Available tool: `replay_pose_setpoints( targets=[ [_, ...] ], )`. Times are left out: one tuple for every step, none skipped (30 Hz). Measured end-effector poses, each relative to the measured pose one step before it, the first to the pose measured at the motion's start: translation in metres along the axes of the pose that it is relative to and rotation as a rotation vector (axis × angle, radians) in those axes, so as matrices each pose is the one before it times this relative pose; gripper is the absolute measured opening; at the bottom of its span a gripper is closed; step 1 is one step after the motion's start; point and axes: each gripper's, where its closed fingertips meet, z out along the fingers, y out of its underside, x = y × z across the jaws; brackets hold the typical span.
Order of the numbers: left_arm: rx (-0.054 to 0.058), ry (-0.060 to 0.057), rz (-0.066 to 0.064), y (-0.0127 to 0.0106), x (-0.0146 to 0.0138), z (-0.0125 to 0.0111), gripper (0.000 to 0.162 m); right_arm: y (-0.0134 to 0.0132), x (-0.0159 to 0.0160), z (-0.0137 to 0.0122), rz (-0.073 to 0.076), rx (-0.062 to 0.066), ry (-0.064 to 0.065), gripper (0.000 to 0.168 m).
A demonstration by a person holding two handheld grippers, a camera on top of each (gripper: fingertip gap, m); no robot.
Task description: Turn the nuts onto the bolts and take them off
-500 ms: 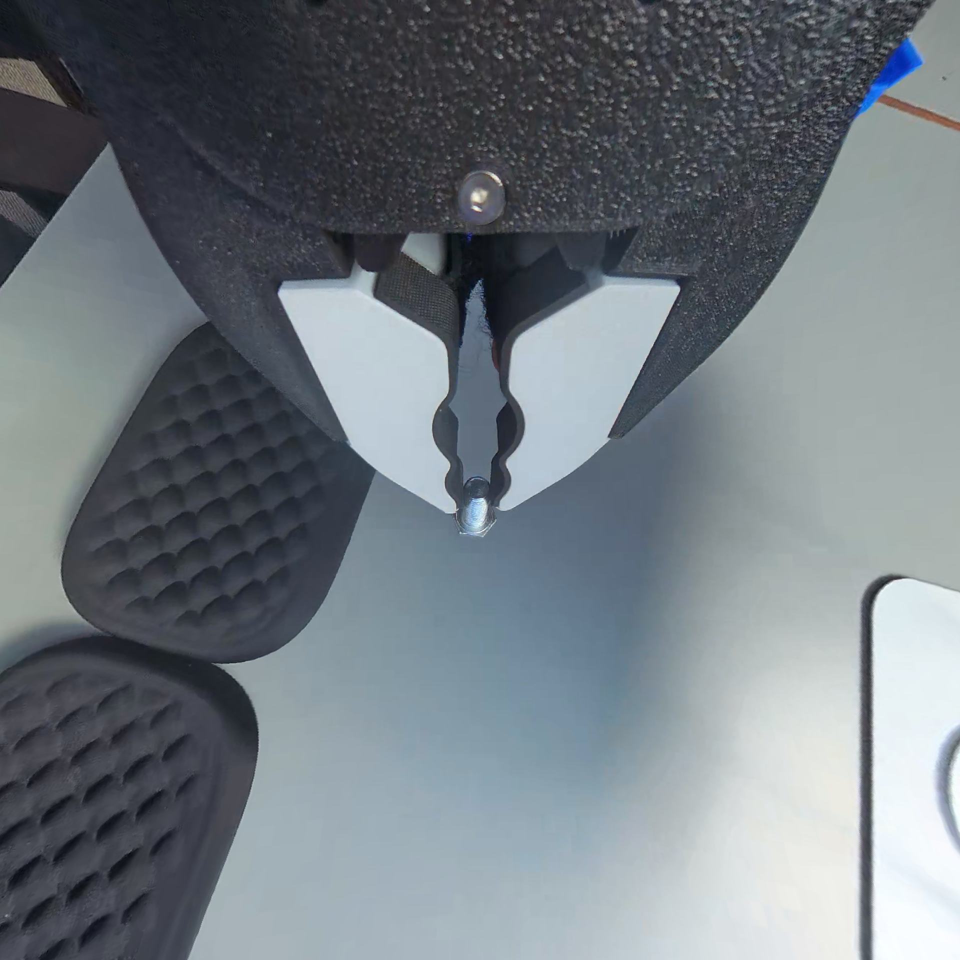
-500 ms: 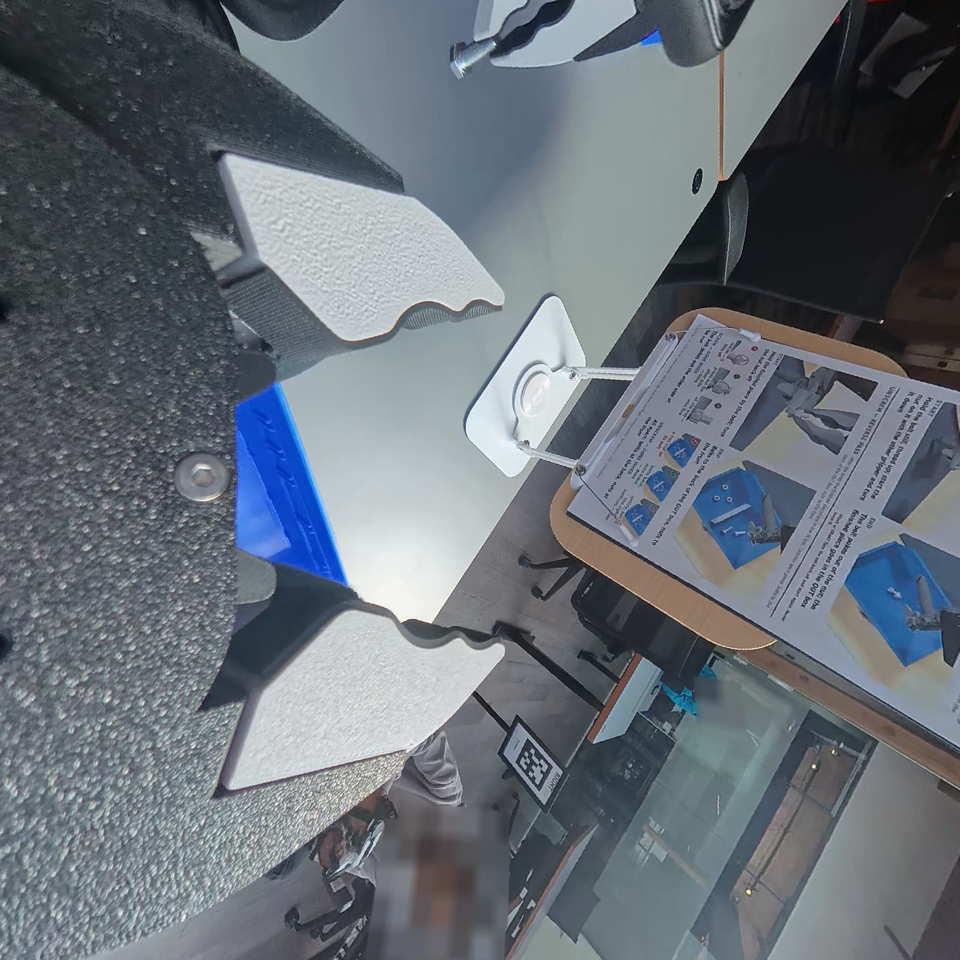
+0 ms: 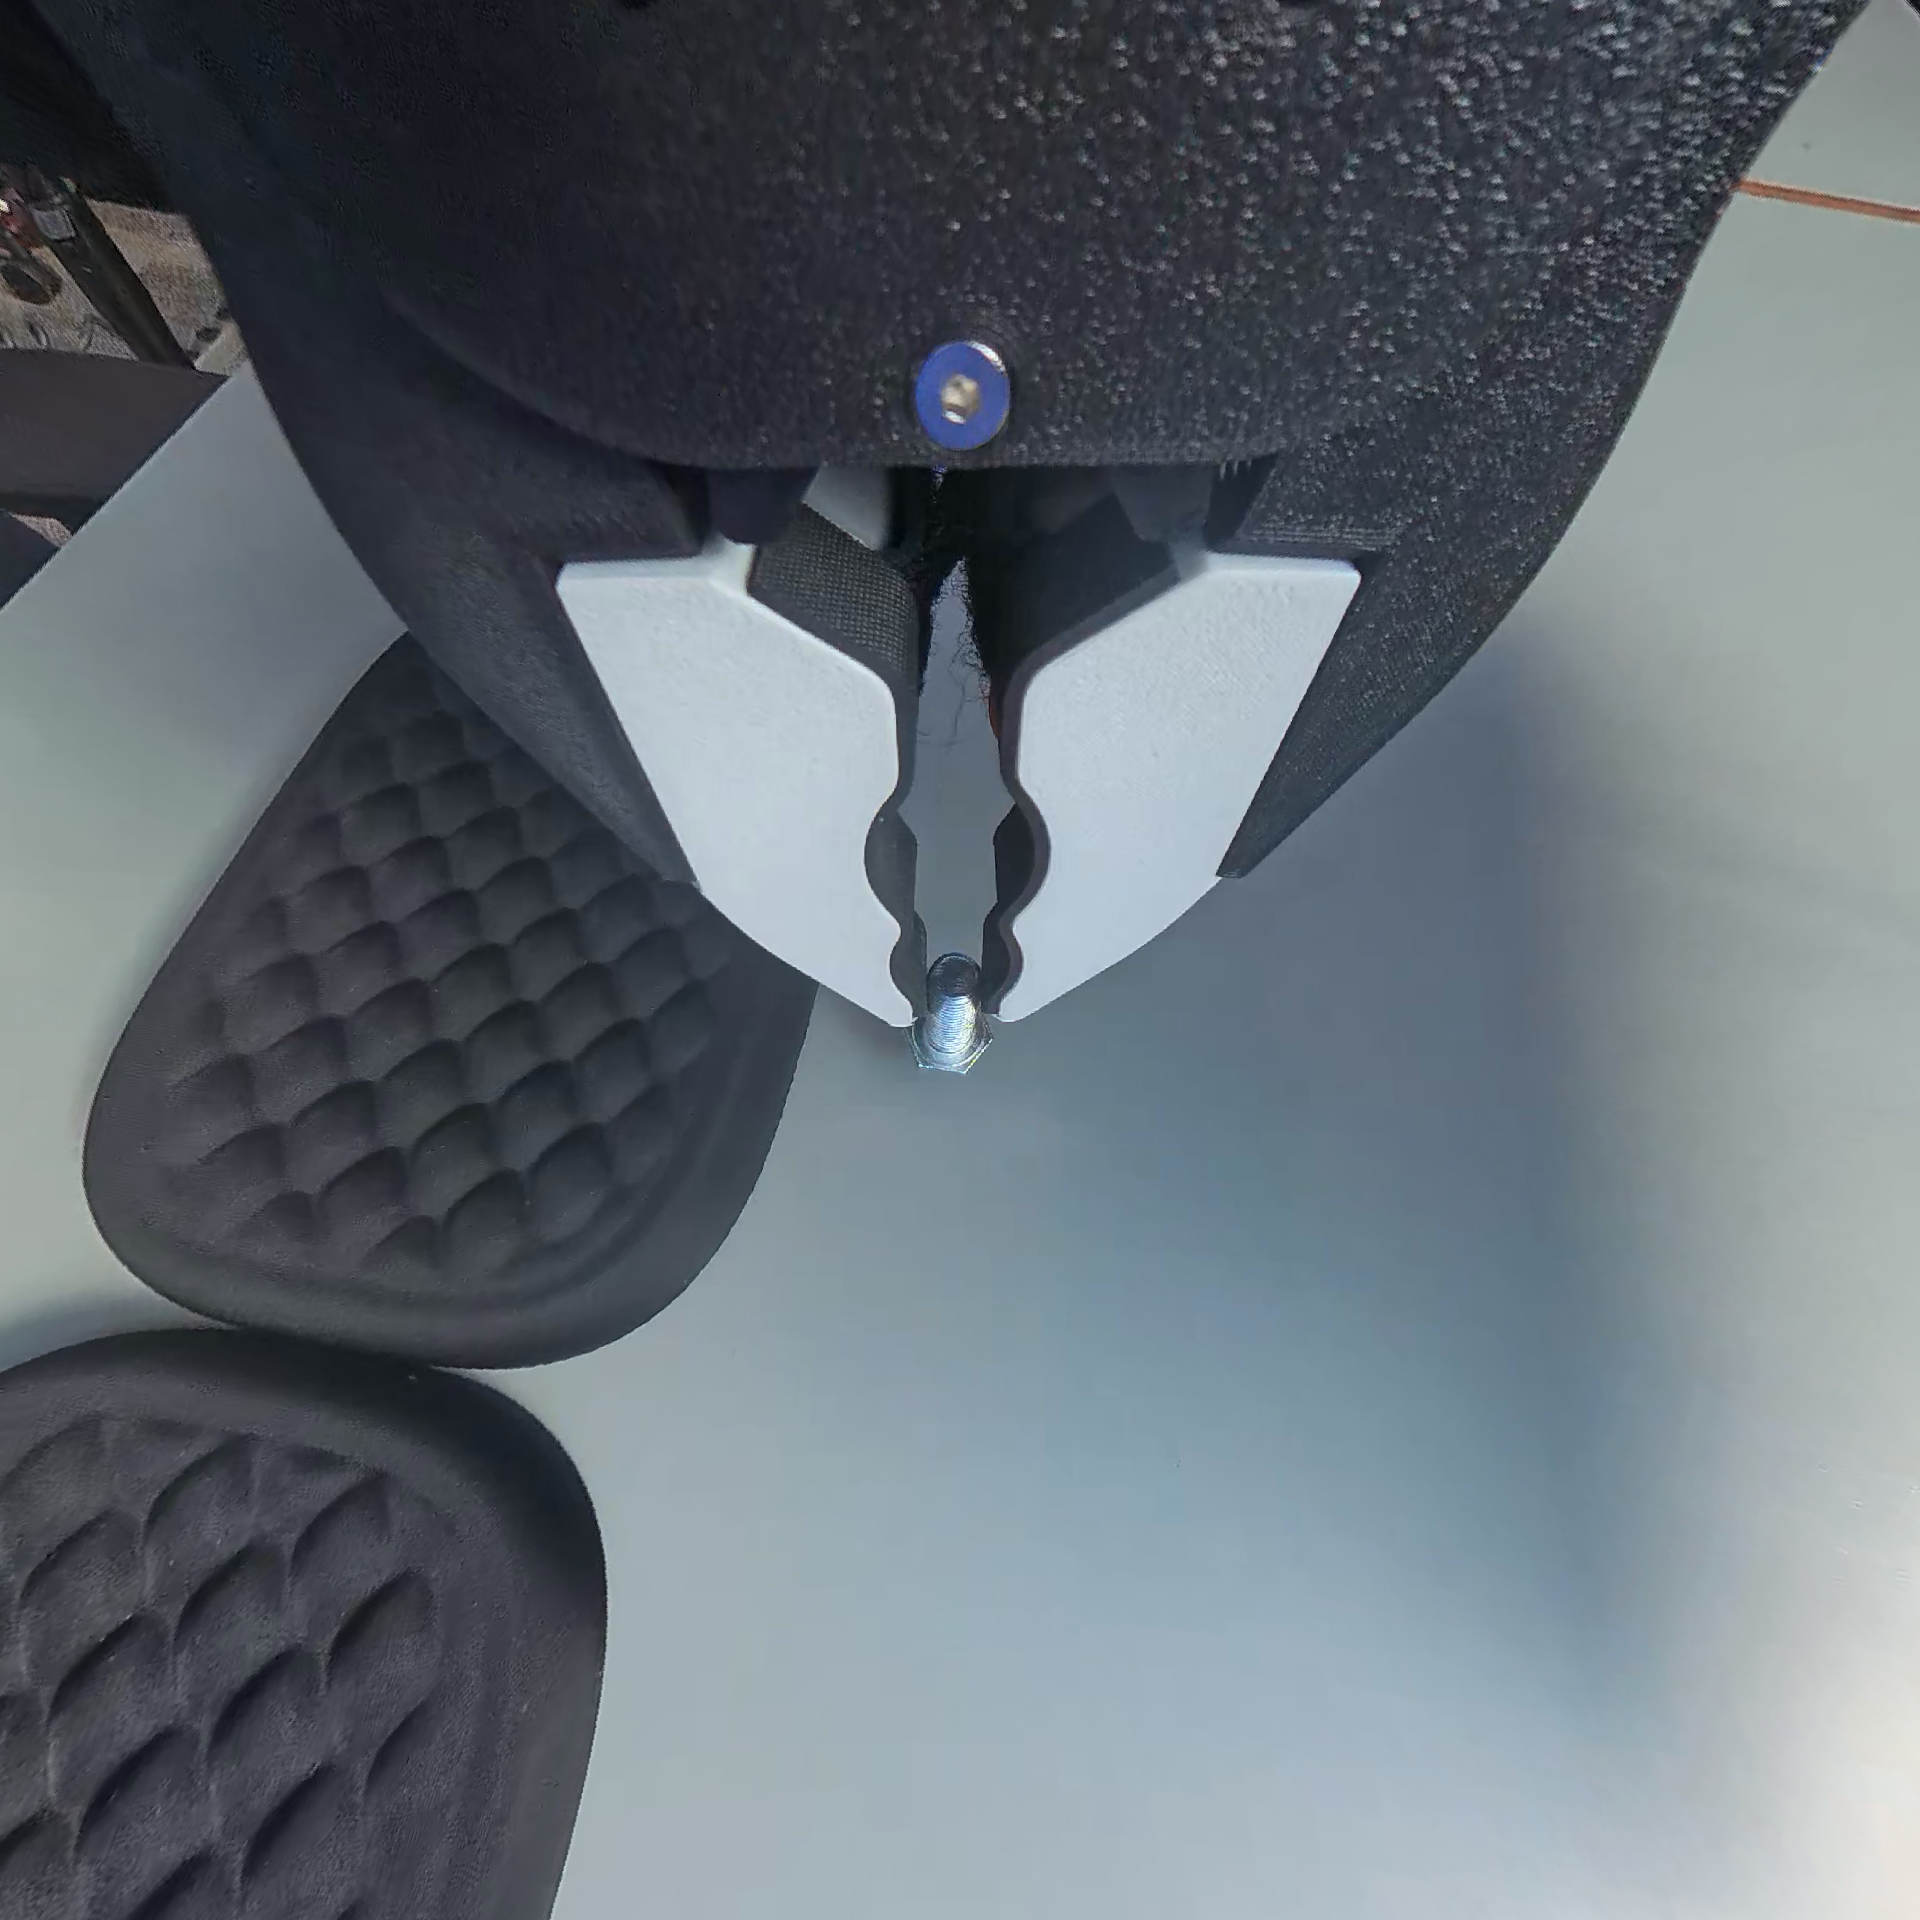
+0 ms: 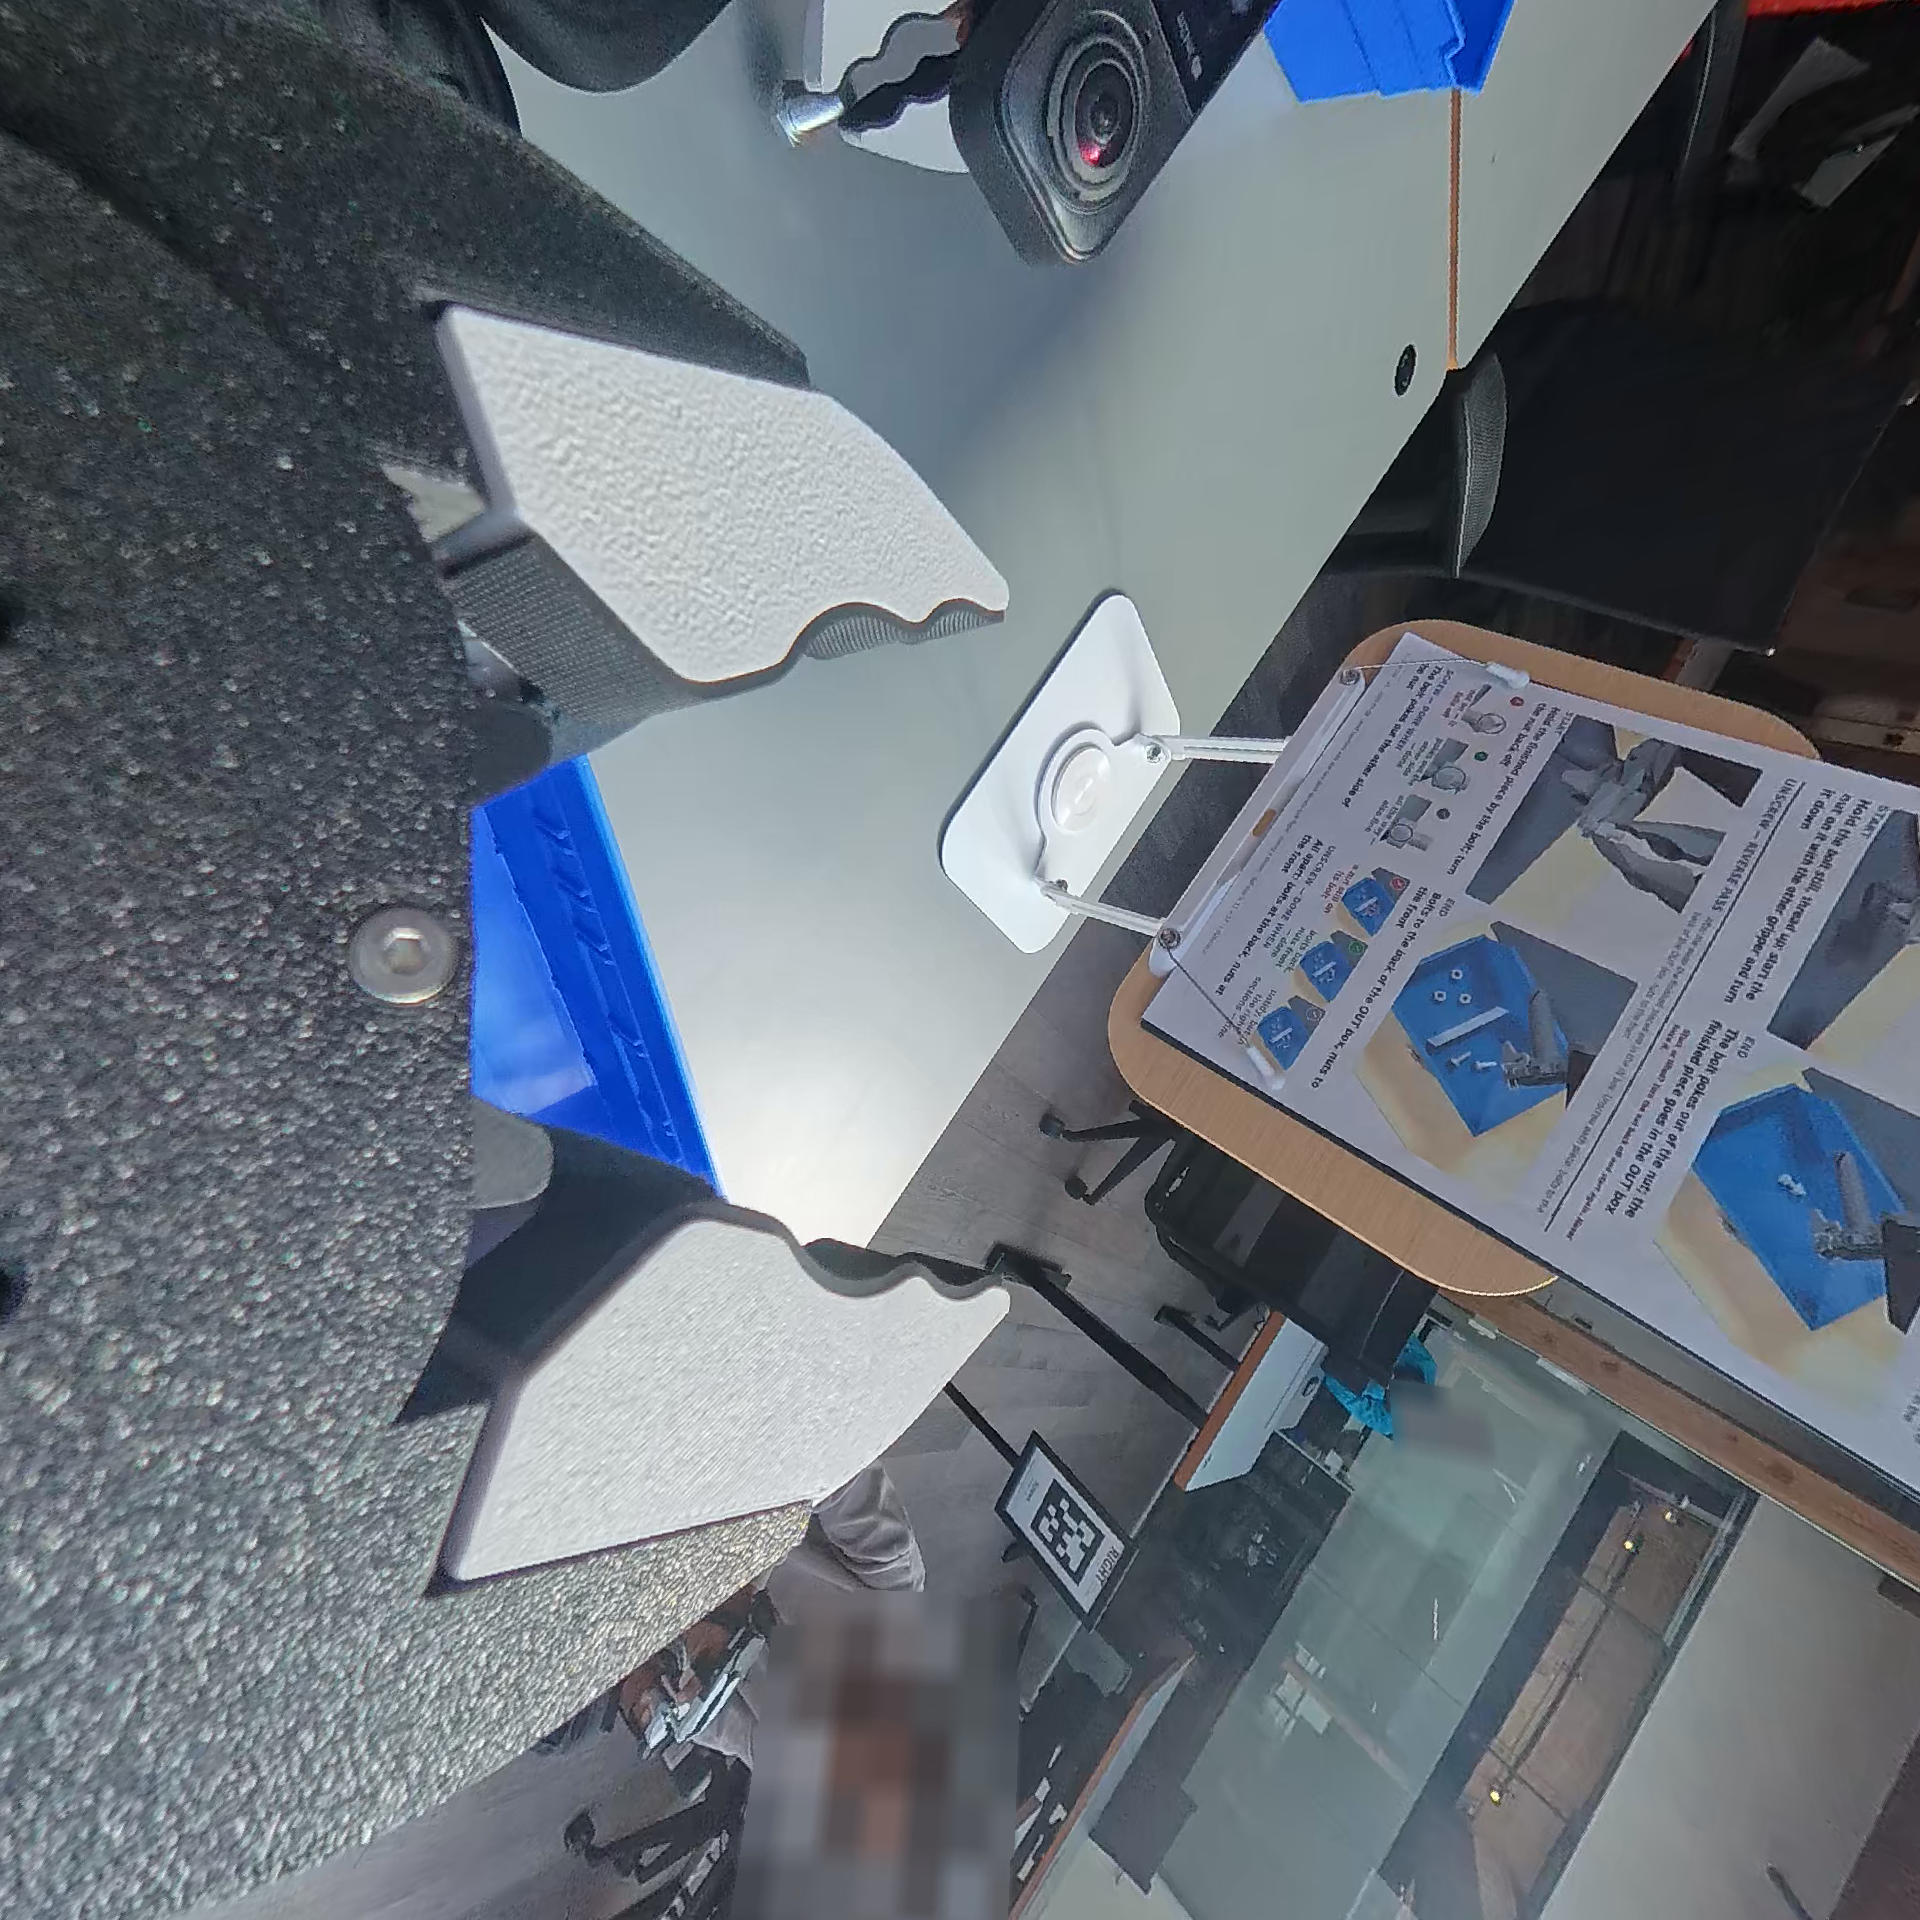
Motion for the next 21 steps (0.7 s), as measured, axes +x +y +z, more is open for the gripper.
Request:
replay_pose_setpoints(
  targets=[
    [0.0003, 0.0043, -0.0003, -0.00072, 0.00093, 0.00101, 0.010, -0.00010, -0.00042, 0.00016, 0.0000, 0.0007, -0.0015, 0.112],
    [0.0020, 0.0053, -0.0007, -0.00080, 0.00092, 0.00102, 0.010, 0.00007, -0.00025, 0.00018, -0.0004, -0.0004, -0.0011, 0.112],
    [0.0005, 0.0032, 0.0011, -0.00049, 0.00085, 0.00098, 0.010, -0.00003, 0.00000, 0.00017, -0.0009, -0.0003, 0.0001, 0.112],
    [-0.0012, 0.0005, 0.0018, -0.00021, 0.00037, 0.00106, 0.010, 0.00002, 0.00004, -0.00001, -0.0004, -0.0001, 0.0001, 0.112],
    [-0.0029, -0.0009, 0.0010, 0.00018, 0.00008, 0.00102, 0.010, -0.00005, -0.00002, 0.00012, 0.0004, 0.0003, 0.0001, 0.112],
    [-0.0028, -0.0005, -0.0004, 0.00018, -0.00019, 0.00105, 0.010, -0.00004, 0.00022, 0.00007, 0.0007, 0.0009, 0.0006, 0.112],
    [-0.0022, 0.0009, -0.0009, 0.00020, 0.00007, 0.00107, 0.010, 0.00007, -0.00011, 0.00003, 0.0005, 0.0002, -0.0003, 0.112],
    [-0.0030, 0.0027, -0.0001, 0.00045, 0.00008, 0.00101, 0.010, 0.00013, 0.00006, 0.00002, -0.0003, -0.0011, 0.0003, 0.112],
    [-0.0050, 0.0054, 0.0006, 0.00077, 0.00061, 0.00104, 0.010, 0.00024, 0.00029, 0.00002, -0.0014, -0.0013, 0.0018, 0.112],
    [-0.0046, 0.0042, 0.0014, 0.00073, 0.00070, 0.00116, 0.010, 0.00011, 0.00028, -0.00015, -0.0013, -0.0007, 0.0015, 0.112],
    [-0.0048, 0.0009, 0.0012, 0.00082, 0.00031, 0.00093, 0.010, 0.00010, 0.00033, -0.00010, 0.0002, -0.0001, 0.0013, 0.112],
    [-0.0034, 0.0049, 0.0016, 0.00076, 0.00083, 0.00051, 0.010, -0.00001, 0.00033, -0.00019, 0.0008, 0.0002, 0.0013, 0.112],
    [0.0074, -0.0065, -0.0006, -0.00058, -0.00090, -0.00002, 0.012, 0.00011, 0.00056, -0.00020, 0.0007, -0.0001, 0.0017, 0.112],
    [0.0177, -0.0114, -0.0054, -0.00185, -0.00181, -0.00081, 0.018, 0.00038, 0.00052, -0.00013, 0.0002, -0.0009, 0.0017, 0.112],
    [0.0177, -0.0020, -0.0083, -0.00126, -0.00076, -0.00209, 0.021, 0.00035, 0.00061, -0.00018, 0.0001, -0.0014, 0.0019, 0.112],
    [0.0196, 0.0032, -0.0079, -0.00102, -0.00008, -0.00349, 0.023, 0.00039, 0.00056, -0.00005, 0.0003, -0.0011, 0.0020, 0.112],
    [0.0305, -0.0065, -0.0094, -0.00165, -0.00131, -0.00528, 0.027, 0.00035, 0.00048, -0.00009, 0.0005, -0.0004, 0.0008, 0.112],
    [0.0363, -0.0177, -0.0138, -0.00157, -0.00298, -0.00722, 0.033, 0.00039, 0.00012, 0.00020, 0.0007, -0.0007, -0.0009, 0.112],
    [0.0328, -0.0159, -0.0164, 0.00013, -0.00289, -0.00876, 0.043, 0.00069, -0.00010, 0.00041, 0.0005, -0.0022, -0.0015, 0.112],
    [0.0276, -0.0184, -0.0196, 0.00218, -0.00344, -0.00993, 0.052, 0.00083, 0.00004, 0.00058, -0.0011, -0.0039, -0.0006, 0.112],
    [0.0233, -0.0261, -0.0222, 0.00417, -0.00481, -0.01090, 0.058, 0.00082, 0.00006, 0.00059, -0.0024, -0.0038, 0.0006, 0.112]
  ],
)
